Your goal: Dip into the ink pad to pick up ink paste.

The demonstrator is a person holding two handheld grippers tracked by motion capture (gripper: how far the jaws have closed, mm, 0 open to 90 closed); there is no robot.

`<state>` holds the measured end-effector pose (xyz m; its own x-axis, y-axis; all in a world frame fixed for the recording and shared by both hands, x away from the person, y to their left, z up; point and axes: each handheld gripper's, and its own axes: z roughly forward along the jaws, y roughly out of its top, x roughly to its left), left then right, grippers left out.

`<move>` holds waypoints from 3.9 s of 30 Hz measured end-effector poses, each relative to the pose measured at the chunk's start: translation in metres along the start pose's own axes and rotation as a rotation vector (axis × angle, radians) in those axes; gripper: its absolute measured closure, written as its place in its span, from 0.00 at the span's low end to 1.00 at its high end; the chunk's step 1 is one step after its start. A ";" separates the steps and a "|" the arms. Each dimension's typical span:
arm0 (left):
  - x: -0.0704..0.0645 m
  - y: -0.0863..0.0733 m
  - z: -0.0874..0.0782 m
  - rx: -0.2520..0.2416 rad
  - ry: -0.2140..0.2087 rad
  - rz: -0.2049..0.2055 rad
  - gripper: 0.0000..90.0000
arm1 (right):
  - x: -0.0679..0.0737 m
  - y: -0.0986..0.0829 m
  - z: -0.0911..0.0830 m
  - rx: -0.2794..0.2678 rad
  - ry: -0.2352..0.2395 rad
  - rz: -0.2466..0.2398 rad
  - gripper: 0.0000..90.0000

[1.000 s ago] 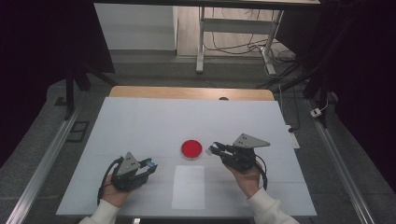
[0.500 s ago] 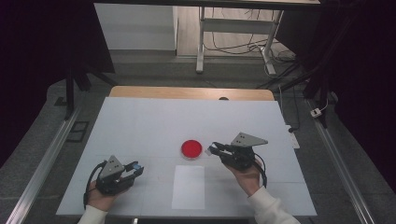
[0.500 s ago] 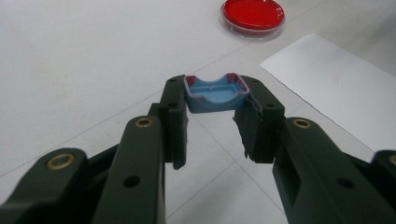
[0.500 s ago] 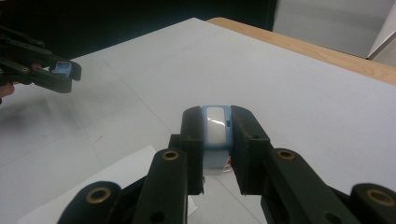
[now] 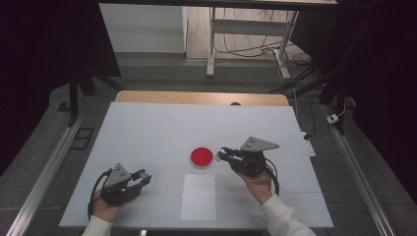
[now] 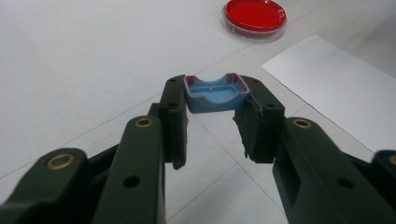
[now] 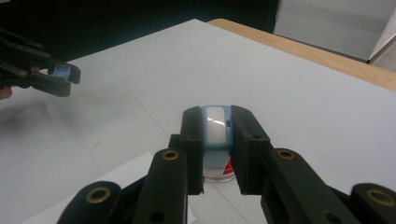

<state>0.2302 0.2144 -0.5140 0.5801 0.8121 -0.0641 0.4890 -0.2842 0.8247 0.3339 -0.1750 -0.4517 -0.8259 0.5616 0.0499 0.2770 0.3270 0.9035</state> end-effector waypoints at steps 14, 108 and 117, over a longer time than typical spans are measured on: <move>0.000 0.001 0.003 0.003 -0.003 0.007 0.71 | -0.005 0.012 0.016 0.025 0.014 0.013 0.84; -0.001 -0.001 0.007 0.027 -0.007 0.016 0.71 | -0.005 0.000 0.105 0.286 -0.023 -0.132 0.84; -0.002 -0.001 0.007 0.027 -0.005 0.017 0.71 | -0.007 -0.001 0.105 0.274 -0.018 -0.106 0.84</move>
<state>0.2331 0.2101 -0.5185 0.5917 0.8044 -0.0534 0.4964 -0.3114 0.8103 0.3907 -0.0995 -0.4972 -0.8492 0.5258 -0.0486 0.3138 0.5765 0.7544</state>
